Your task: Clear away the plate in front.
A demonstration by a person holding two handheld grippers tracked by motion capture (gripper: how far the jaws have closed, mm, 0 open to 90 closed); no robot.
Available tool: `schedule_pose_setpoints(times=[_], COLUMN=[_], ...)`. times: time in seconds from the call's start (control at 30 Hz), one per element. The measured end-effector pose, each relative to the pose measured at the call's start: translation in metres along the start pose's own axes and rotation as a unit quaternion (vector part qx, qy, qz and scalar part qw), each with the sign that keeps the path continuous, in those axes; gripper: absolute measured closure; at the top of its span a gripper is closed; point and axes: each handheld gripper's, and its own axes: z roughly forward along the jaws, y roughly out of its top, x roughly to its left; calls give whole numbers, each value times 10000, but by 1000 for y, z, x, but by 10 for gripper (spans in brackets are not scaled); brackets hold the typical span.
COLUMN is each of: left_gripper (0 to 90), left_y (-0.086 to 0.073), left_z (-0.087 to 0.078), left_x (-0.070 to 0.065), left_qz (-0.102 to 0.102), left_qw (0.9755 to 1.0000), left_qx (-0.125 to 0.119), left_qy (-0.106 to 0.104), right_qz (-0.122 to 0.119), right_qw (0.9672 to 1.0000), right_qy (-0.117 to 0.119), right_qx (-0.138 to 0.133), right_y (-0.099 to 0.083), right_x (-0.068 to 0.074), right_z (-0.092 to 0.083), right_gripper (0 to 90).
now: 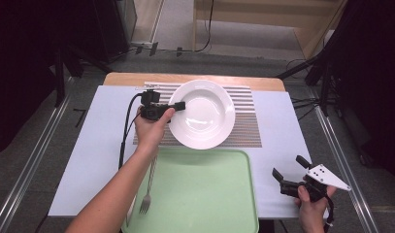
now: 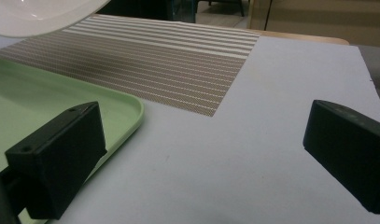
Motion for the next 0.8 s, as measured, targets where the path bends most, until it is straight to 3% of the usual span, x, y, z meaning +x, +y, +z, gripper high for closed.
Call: schedule_pose_setpoints(times=[0.8], left_gripper=[812], left_y=[-27], left_z=[-21], left_x=[-13], left_qz=[101], left_qw=[9994], left_qx=[218], left_qy=[-261], right_qz=[-15], right_qw=[10000], right_qy=[-29], right_qx=[3], right_y=[1], right_x=[1], right_z=[-1], right_gripper=[0])
